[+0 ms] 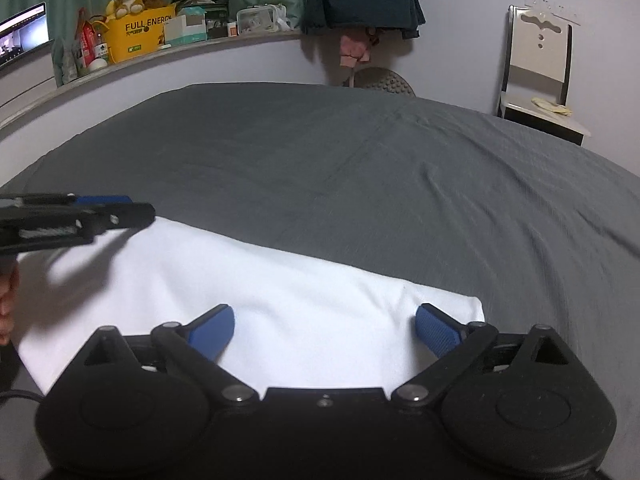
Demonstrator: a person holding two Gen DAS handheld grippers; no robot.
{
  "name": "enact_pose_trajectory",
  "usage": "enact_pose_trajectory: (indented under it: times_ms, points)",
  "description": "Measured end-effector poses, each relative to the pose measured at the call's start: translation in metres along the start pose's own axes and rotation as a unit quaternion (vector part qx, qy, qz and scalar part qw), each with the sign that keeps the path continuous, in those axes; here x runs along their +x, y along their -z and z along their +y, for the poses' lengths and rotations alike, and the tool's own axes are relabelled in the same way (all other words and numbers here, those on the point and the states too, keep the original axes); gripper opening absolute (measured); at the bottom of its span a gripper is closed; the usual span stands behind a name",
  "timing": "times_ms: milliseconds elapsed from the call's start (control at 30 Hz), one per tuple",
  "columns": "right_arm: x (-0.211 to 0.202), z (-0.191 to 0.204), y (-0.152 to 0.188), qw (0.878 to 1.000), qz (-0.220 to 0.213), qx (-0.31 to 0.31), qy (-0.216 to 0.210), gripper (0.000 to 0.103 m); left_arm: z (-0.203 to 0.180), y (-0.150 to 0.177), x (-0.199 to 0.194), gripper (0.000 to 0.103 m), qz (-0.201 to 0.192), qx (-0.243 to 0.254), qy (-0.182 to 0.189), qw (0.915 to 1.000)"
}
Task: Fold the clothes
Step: 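Press both open grippers along the folded shirt to flatten it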
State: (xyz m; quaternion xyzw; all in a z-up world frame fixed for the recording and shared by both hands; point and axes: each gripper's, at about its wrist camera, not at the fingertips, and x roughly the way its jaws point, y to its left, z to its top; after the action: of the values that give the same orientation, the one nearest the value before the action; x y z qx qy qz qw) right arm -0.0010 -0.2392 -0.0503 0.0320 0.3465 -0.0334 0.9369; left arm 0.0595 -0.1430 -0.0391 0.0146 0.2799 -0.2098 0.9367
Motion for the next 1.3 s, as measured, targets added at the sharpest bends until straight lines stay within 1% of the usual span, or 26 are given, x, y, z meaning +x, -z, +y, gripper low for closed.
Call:
enact_pose_trajectory:
  times_ms: [67, 200, 333, 433, 500, 667, 833, 1033, 1100, 1167, 1300]
  points:
    - [0.005, -0.001, 0.000, 1.000, 0.005, 0.005, 0.000, 0.103, -0.004, 0.003, 0.004, 0.041, 0.011, 0.006, -0.012, 0.9999]
    - [0.015, -0.005, -0.002, 1.000, 0.012, 0.023, -0.004, 0.103, -0.015, 0.005, 0.008, 0.042, 0.014, 0.036, -0.028, 0.9989]
    - [0.019, -0.007, -0.001, 1.000, 0.008, 0.029, -0.004, 0.103, -0.018, 0.007, 0.006, 0.042, 0.008, 0.037, -0.030, 0.9988]
    - [0.020, -0.008, 0.000, 1.000, 0.006, 0.028, -0.005, 0.103, -0.017, 0.011, -0.002, 0.042, 0.014, 0.037, -0.030, 0.9988]
    - [0.019, -0.009, 0.000, 1.000, 0.005, 0.027, -0.006, 0.103, -0.021, 0.014, -0.010, 0.046, 0.025, 0.057, -0.036, 0.9974]
    - [0.019, -0.010, 0.001, 1.000, 0.003, 0.025, -0.007, 0.103, -0.031, 0.019, -0.027, 0.046, 0.040, 0.100, -0.047, 0.9930]
    - [0.018, -0.011, 0.002, 1.000, 0.000, 0.024, -0.010, 0.103, -0.038, 0.020, -0.039, 0.048, 0.049, 0.097, -0.064, 0.9920]
    - [0.018, -0.013, 0.003, 1.000, -0.003, 0.022, -0.013, 0.103, -0.049, 0.028, -0.057, 0.051, 0.076, 0.124, -0.095, 0.9849]
    - [0.018, -0.014, 0.003, 1.000, -0.004, 0.022, -0.014, 0.103, -0.051, 0.029, -0.063, 0.051, 0.084, 0.115, -0.101, 0.9846]
    - [0.017, -0.015, 0.003, 1.000, -0.005, 0.022, -0.015, 0.103, -0.053, 0.031, -0.068, 0.060, 0.097, 0.103, -0.104, 0.9845]
    - [0.017, -0.016, 0.003, 1.000, -0.004, 0.023, -0.017, 0.103, -0.056, 0.034, -0.079, 0.062, 0.119, 0.081, -0.109, 0.9836]
